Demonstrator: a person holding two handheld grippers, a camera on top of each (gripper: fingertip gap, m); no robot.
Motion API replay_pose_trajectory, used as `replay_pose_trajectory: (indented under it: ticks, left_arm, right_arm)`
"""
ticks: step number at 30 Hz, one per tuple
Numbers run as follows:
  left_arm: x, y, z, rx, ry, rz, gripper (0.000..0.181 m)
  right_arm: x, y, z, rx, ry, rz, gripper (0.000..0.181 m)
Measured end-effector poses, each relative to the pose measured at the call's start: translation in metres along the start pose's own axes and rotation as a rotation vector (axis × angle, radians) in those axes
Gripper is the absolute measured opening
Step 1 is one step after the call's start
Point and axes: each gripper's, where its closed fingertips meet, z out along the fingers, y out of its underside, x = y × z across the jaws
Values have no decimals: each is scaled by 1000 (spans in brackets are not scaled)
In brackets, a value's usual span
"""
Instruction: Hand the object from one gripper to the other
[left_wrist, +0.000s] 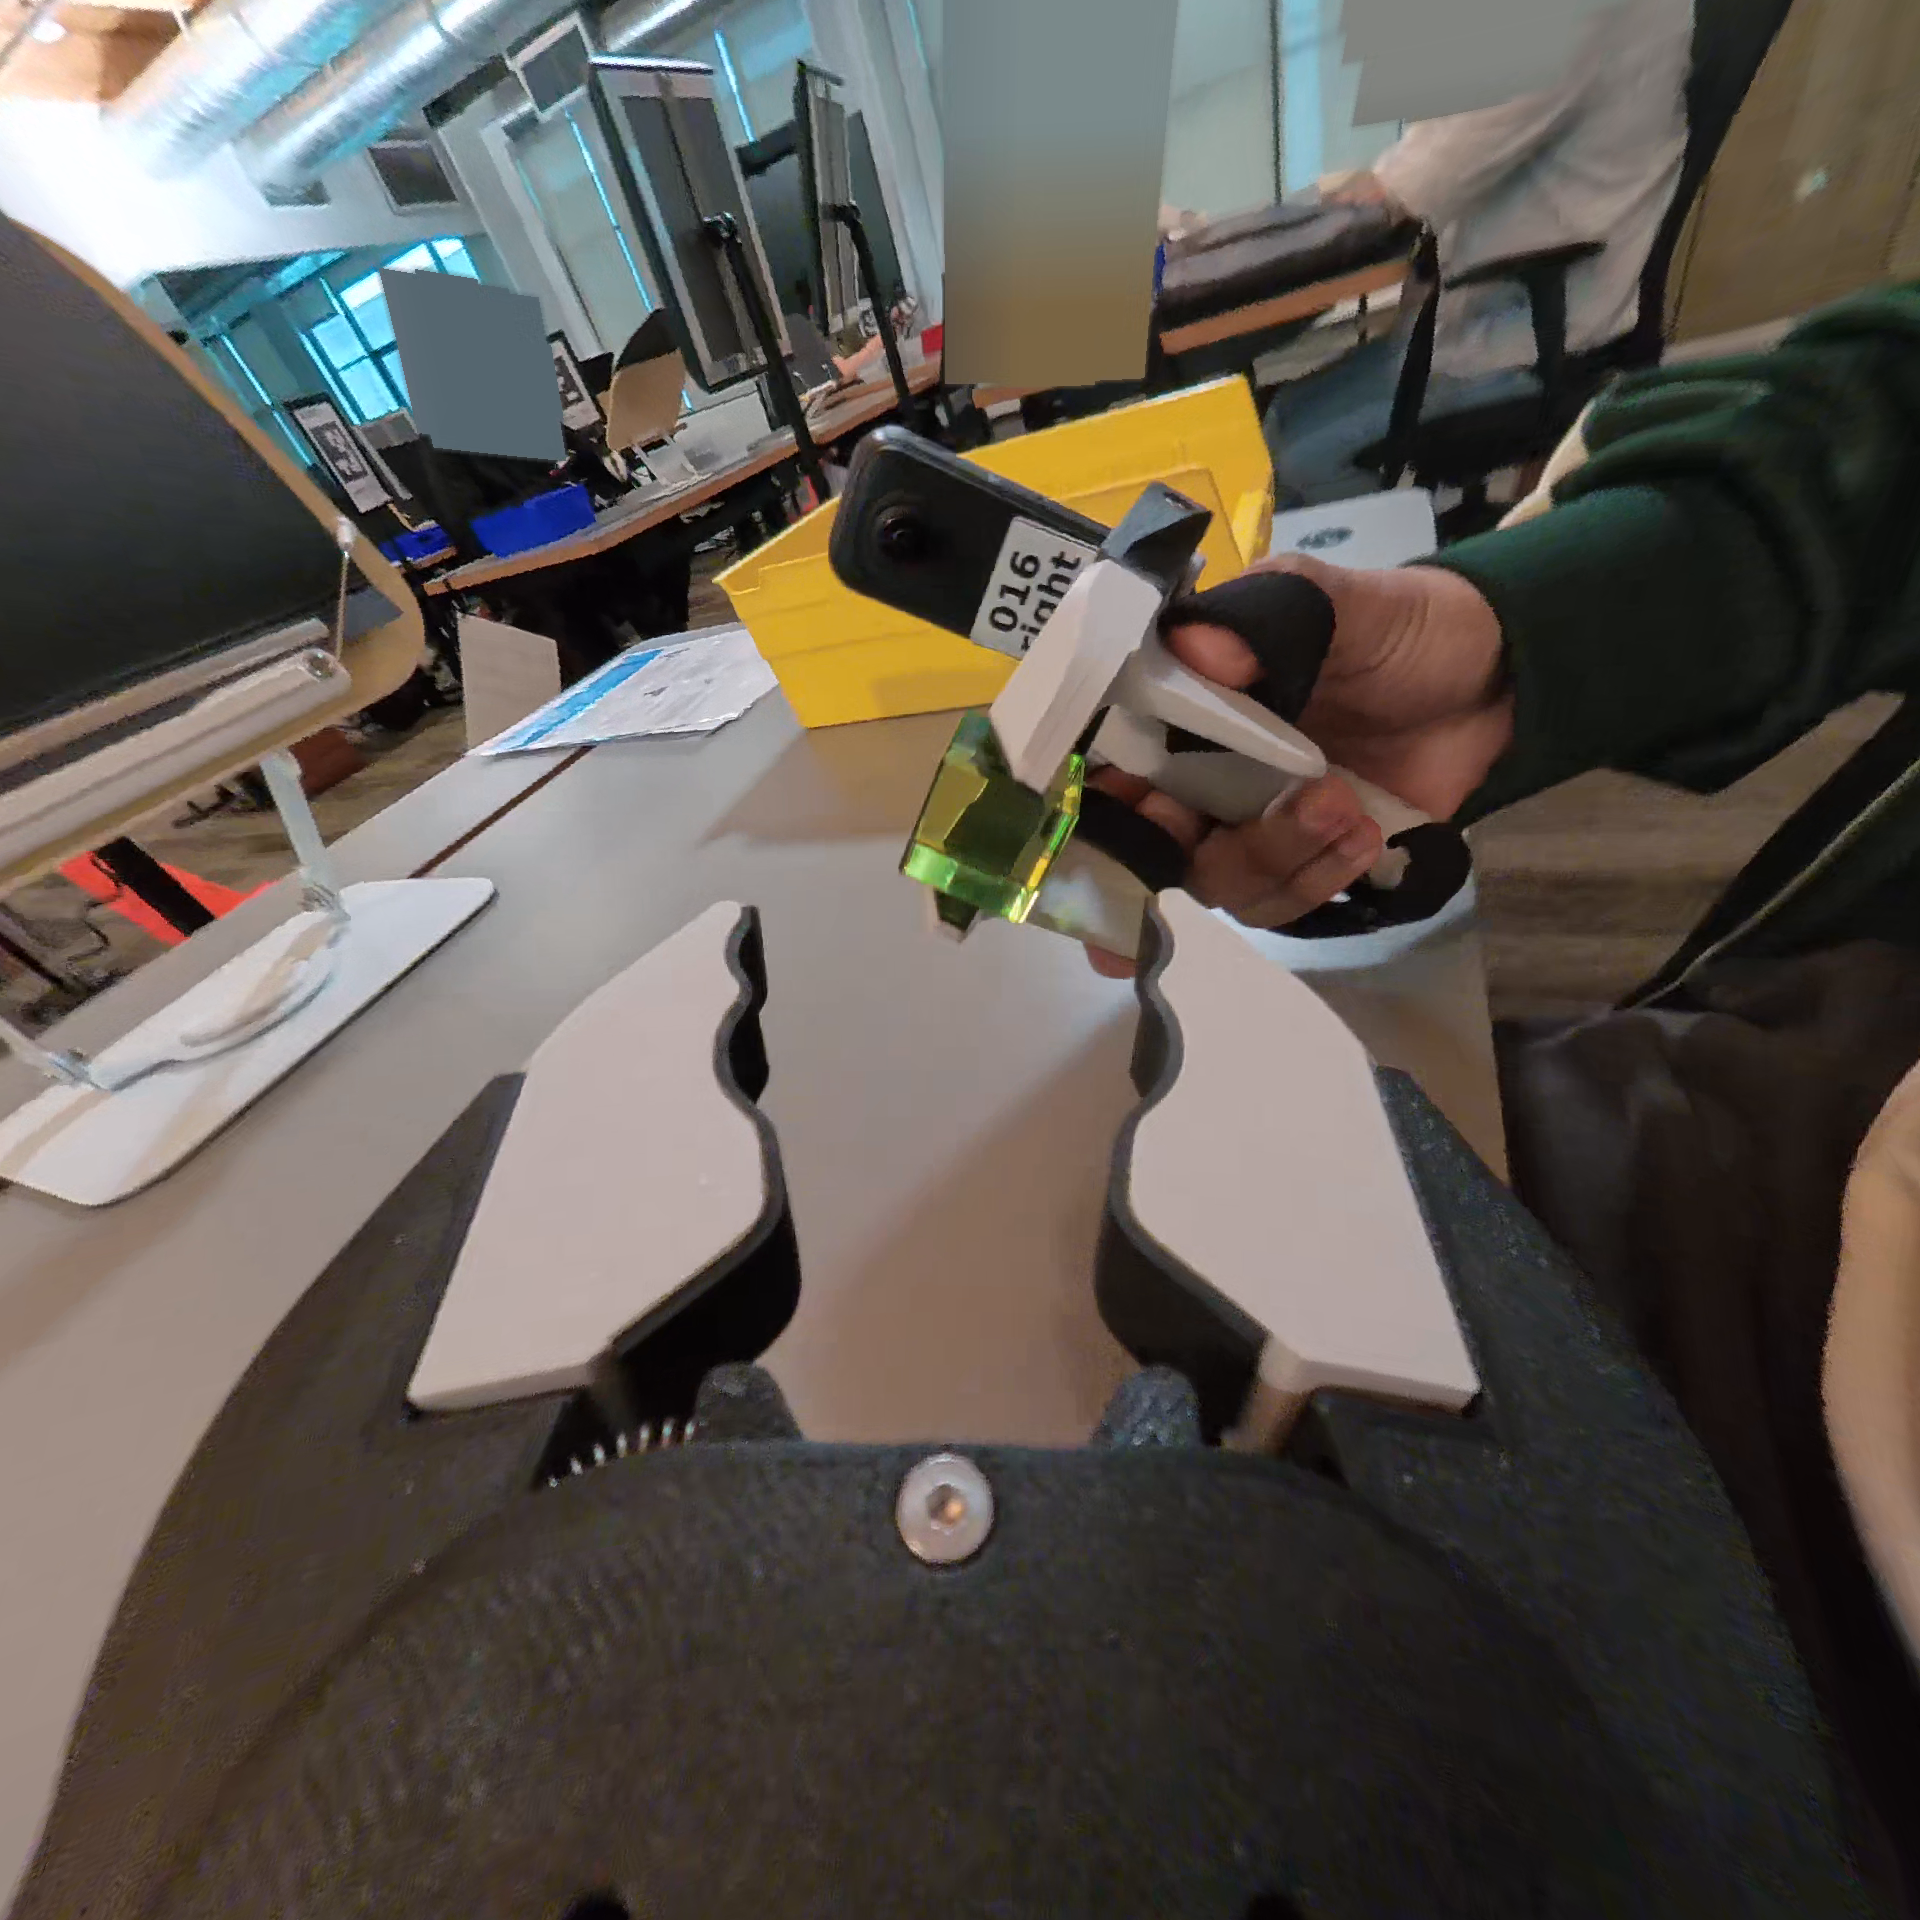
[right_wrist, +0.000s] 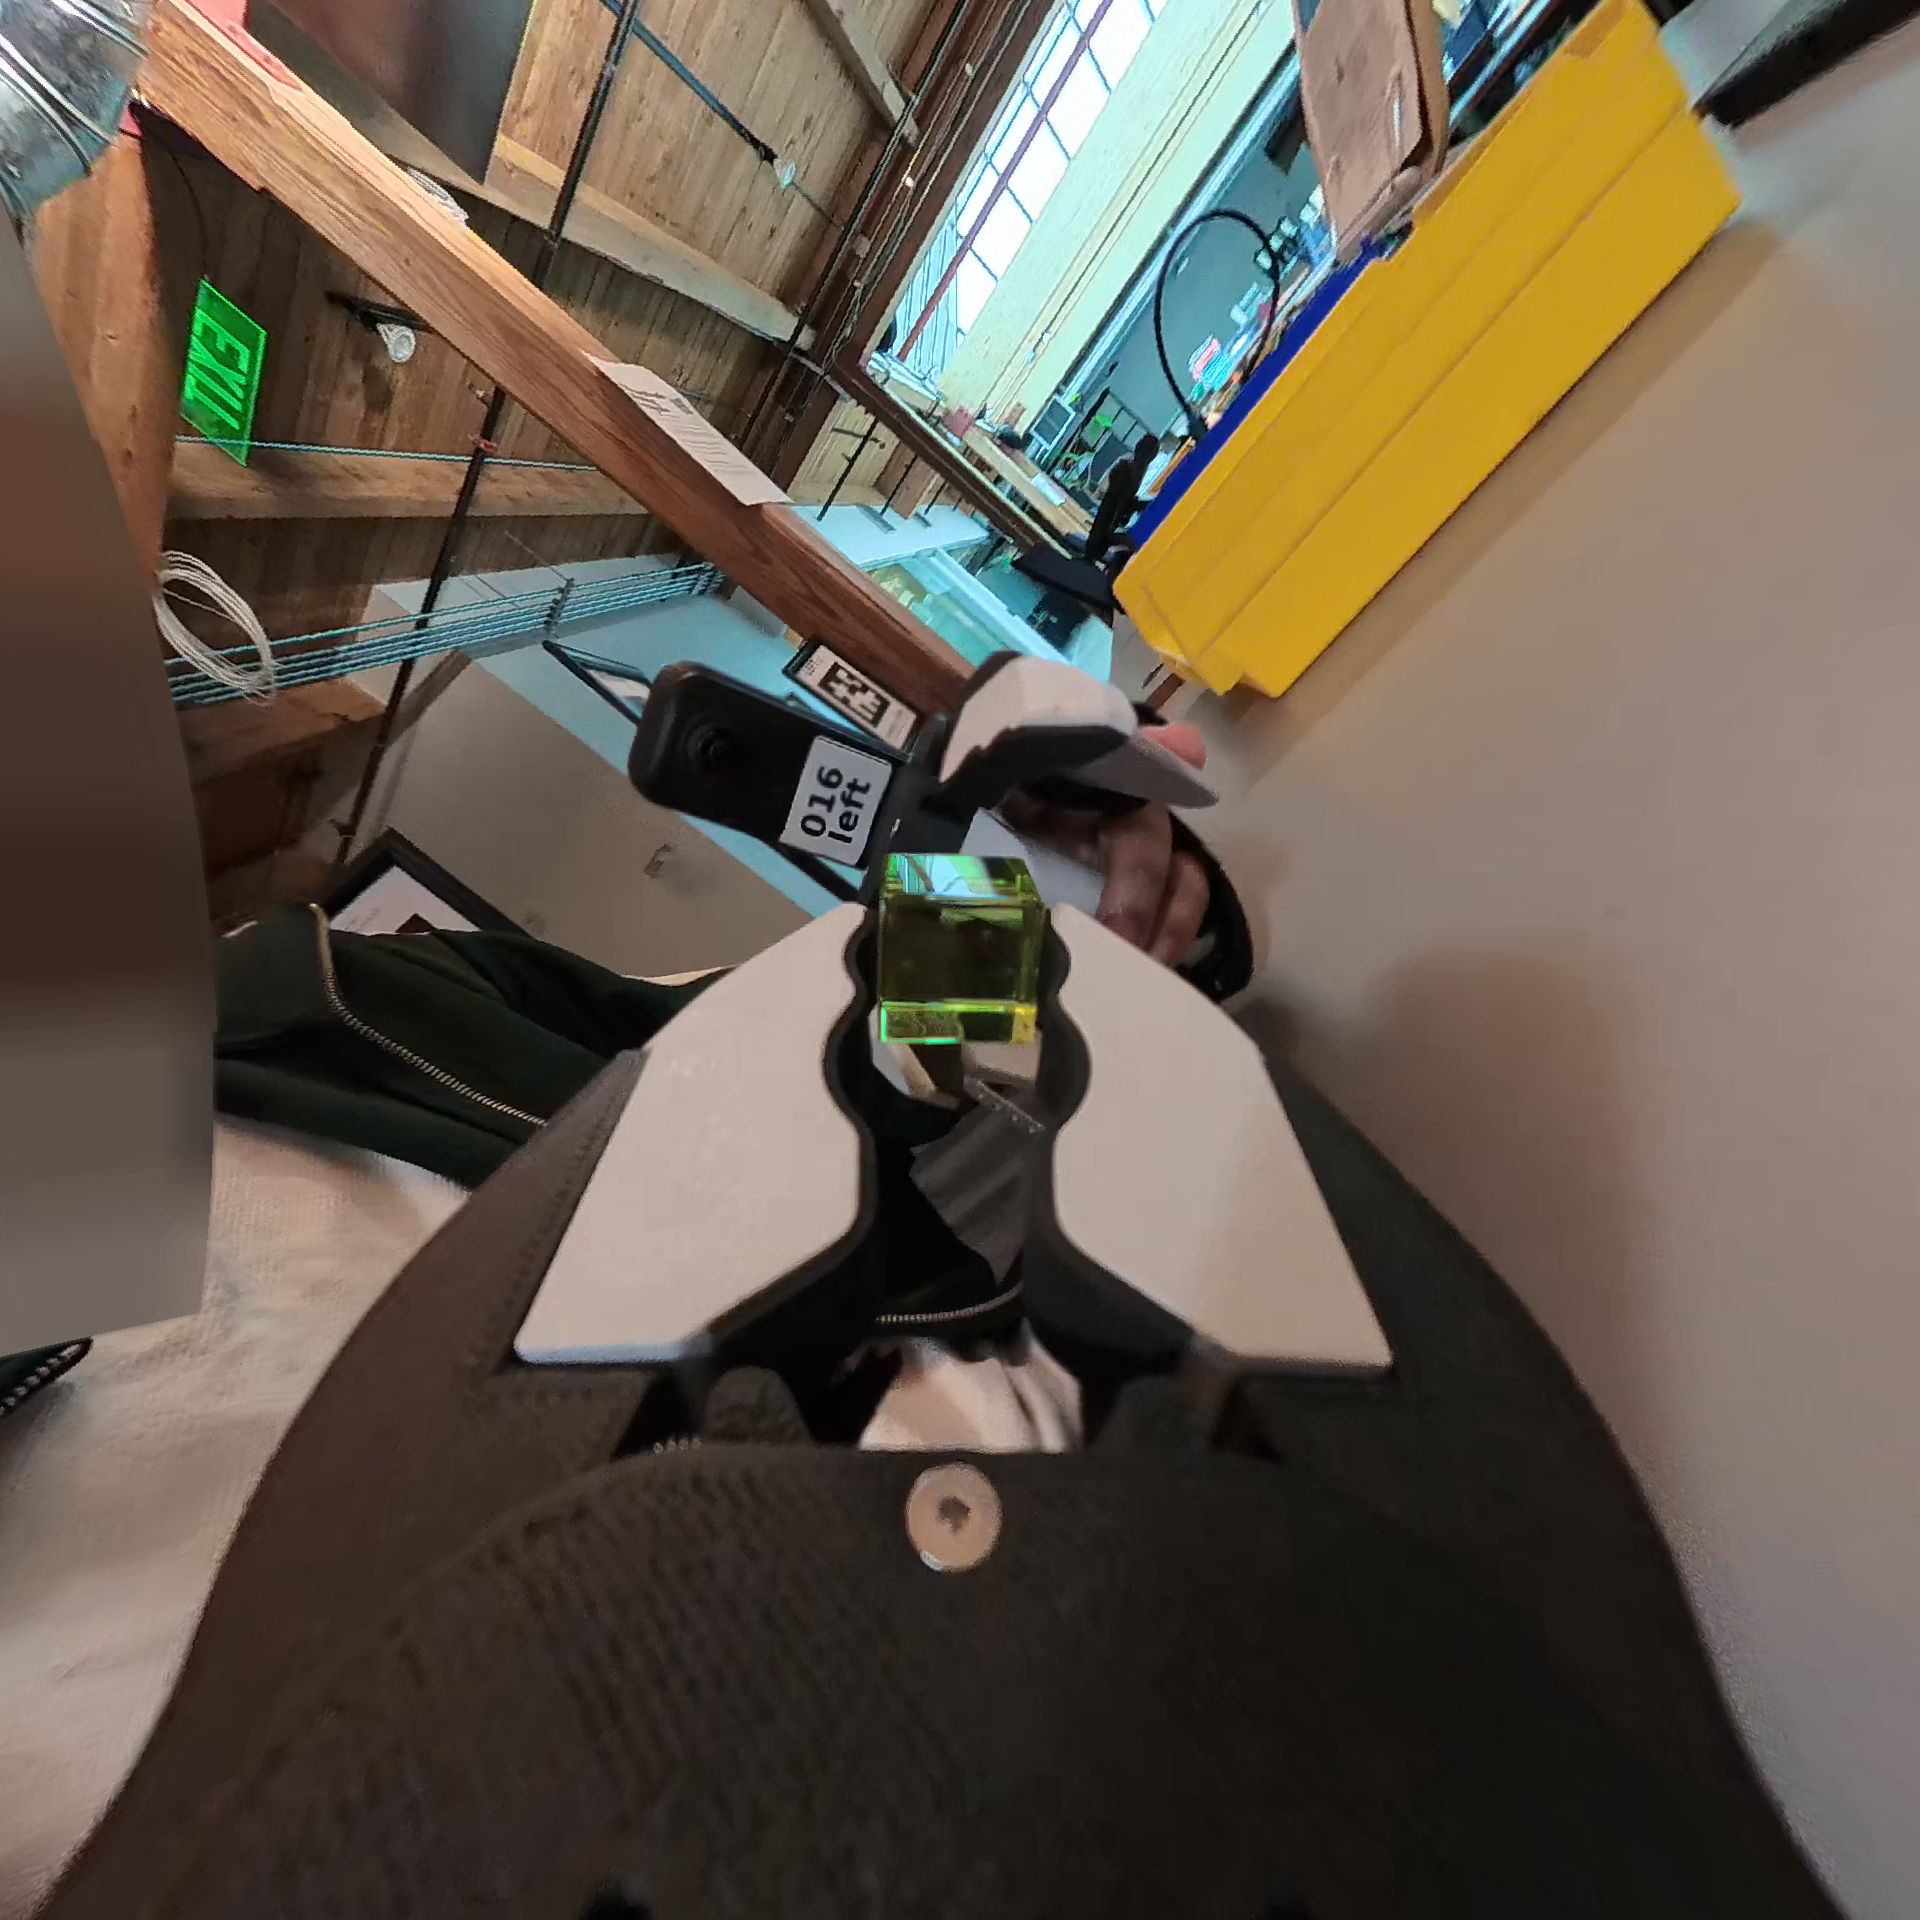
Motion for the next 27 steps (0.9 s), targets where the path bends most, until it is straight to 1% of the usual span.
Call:
replay_pose_trajectory:
  ticks: [1,4,6,8,9,11,13,15,17,20,22,25,27]
  left_arm:
    - [-2,-1,-1,16,8,-44,70]
    - [-6,-4,-4,71,44,-203,68]
    - [-6,-5,-5,108,103,-333,65]
    - [-1,-5,-8,119,206,-491,43]
    - [1,-6,-10,124,255,-576,35]
    - [1,-9,-12,153,329,-741,34]
    - [-4,-7,-13,176,353,-869,40]
    - [-7,1,-10,136,349,-956,42]
    - [-4,14,-6,48,334,-992,41]
    - [7,30,2,-102,312,-993,45]
    - [18,39,6,-197,310,-991,50]
    - [29,50,11,-309,275,-943,51]
    - [30,49,13,-323,255,-915,47]
  right_arm:
    - [-1,-2,-1,9,5,-22,28]
    - [-4,-6,-3,13,24,-88,29]
    - [-6,-6,-2,6,41,-138,29]
    - [-6,-6,-2,-6,80,-218,28]
    - [-4,-6,-2,-13,117,-282,28]
    - [2,-7,-5,-50,224,-446,28]
    - [14,-7,-10,-124,376,-623,28]
    - [29,-4,-17,-242,543,-779,28]
    - [42,2,-20,-367,668,-907,28]
    - [56,19,-17,-564,795,-1077,28]
    - [62,26,-18,-688,889,-1214,28]
    - [64,30,-17,-807,988,-1384,28]
    - [63,32,-15,-860,1038,-1462,28]
